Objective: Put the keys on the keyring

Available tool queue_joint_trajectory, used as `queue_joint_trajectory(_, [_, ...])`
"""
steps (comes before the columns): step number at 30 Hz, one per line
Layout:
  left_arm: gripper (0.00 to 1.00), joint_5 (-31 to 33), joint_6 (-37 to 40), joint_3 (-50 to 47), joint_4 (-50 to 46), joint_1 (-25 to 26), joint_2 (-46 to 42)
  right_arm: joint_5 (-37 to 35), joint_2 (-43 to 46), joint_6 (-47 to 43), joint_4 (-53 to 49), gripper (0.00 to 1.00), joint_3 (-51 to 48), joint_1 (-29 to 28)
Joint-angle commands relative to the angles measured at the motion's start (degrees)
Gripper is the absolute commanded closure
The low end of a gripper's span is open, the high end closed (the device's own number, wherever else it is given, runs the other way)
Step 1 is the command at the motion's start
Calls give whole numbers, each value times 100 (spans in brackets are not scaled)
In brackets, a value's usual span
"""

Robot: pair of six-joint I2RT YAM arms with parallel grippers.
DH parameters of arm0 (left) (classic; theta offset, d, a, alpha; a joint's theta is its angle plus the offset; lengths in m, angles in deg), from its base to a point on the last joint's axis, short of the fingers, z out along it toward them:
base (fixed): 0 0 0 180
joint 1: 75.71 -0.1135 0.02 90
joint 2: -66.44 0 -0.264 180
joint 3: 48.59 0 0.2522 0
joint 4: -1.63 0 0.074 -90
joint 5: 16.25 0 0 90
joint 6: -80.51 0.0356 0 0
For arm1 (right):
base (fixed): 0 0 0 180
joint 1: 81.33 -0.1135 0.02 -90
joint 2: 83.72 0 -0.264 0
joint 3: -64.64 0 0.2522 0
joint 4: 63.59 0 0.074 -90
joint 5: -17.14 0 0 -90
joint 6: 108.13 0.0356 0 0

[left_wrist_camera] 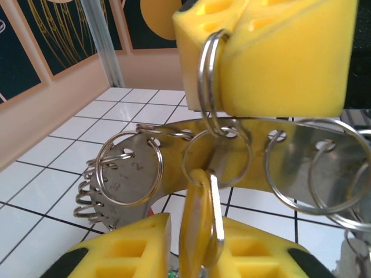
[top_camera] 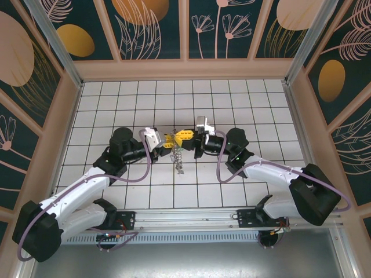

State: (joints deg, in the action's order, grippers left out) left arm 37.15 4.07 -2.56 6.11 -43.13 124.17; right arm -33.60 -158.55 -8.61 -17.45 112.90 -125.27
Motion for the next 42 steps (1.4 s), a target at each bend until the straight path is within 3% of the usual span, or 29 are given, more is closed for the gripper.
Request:
queue_joint_trajectory(1, [88,98,181,-11,-78,38,-142,38,-14,11,511,100,268,-35])
queue_joint_trajectory(7, [100,380,524,-19,-692,36,-447,51,11,-52,384,100,257,-36])
queue_joint_trajectory(16, [100,1081,1190,354,-1684,30,-773,95,252,-688,-775,100,399,-44])
queue_joint_trajectory(25, [100,948,1802,1241,-2615,32,-402,25,390,-1538,-2006,100,669,-182])
queue_joint_trajectory(33, [100,759,2080,1734,-3166,34,-192,-707,526,-1707,-2326,100,581,-264])
queue_joint_trajectory(42, [100,1104,2837,2209,-3970,37,-140,-648,662,-1837,-2604,100,520,-264])
